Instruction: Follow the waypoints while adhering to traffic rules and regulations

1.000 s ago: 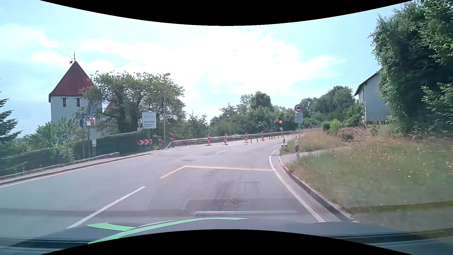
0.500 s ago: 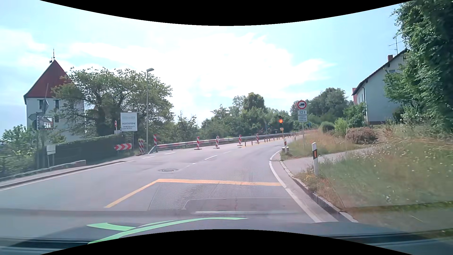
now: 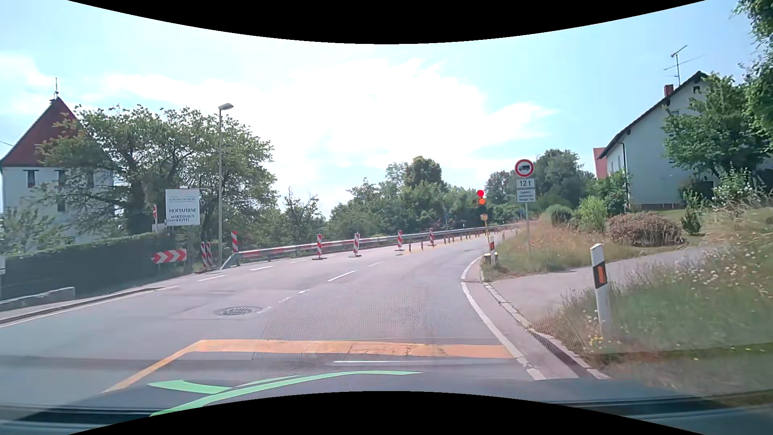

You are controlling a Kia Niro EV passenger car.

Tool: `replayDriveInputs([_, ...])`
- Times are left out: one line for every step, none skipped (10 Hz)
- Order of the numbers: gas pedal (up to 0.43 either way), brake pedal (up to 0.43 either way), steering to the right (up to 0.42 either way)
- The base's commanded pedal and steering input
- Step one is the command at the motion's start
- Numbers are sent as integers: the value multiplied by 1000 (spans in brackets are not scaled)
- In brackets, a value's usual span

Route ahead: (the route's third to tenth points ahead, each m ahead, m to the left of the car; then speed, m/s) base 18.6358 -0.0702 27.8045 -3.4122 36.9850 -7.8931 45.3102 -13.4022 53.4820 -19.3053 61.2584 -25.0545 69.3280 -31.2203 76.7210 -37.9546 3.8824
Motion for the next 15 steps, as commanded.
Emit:
replayDriveInputs([0, 317, 67])
replayDriveInputs([0, 317, 71])
replayDriveInputs([0, 323, 76])
replayDriveInputs([0, 323, 81])
replayDriveInputs([0, 323, 89])
replayDriveInputs([0, 323, 89])
replayDriveInputs([0, 323, 83])
replayDriveInputs([0, 323, 81])
replayDriveInputs([0, 311, 80])
replayDriveInputs([0, 311, 80])
replayDriveInputs([0, 305, 79])
replayDriveInputs([0, 299, 77])
replayDriveInputs([0, 293, 73])
replayDriveInputs([0, 293, 72])
replayDriveInputs([0, 293, 72])
